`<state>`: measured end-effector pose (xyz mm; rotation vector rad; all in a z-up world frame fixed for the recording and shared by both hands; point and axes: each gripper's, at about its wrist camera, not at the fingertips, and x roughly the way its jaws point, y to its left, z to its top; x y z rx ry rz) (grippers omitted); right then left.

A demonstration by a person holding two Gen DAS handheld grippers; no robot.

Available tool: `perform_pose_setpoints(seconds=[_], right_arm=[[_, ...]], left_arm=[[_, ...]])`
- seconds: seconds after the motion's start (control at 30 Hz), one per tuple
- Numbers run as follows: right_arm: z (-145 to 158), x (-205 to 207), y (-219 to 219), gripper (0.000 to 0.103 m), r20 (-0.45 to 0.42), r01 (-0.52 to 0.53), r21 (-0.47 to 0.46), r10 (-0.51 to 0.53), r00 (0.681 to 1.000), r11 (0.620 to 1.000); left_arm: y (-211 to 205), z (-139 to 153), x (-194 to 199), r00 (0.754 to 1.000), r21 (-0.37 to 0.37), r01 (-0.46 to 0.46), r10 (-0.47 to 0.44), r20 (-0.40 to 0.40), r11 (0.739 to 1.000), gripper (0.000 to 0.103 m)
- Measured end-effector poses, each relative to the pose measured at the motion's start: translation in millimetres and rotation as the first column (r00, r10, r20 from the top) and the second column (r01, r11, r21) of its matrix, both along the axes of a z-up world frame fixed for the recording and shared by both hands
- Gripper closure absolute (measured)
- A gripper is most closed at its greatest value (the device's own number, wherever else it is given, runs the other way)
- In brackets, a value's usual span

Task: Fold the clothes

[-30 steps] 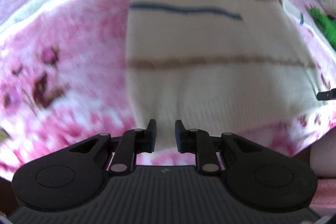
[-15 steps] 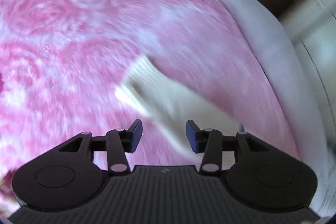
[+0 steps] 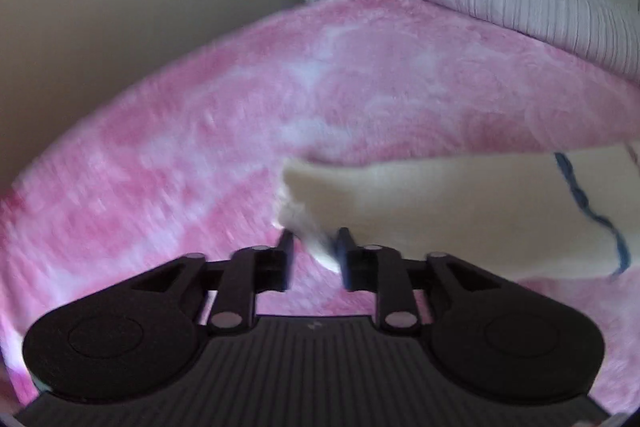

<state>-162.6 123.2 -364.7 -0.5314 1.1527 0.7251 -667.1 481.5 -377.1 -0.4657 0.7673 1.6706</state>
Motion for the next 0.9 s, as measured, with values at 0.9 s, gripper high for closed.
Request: perform_pose_setpoints(seconds=[0.9], right_arm=[[103, -2, -130, 0.059, -0.088, -0.147, 0.146, 0.161, 0.983, 0.978]], left_arm=[[-327, 142, 214, 0.879, -0.322, 0.467, -0.394, 0.268, 0.824, 0.065]])
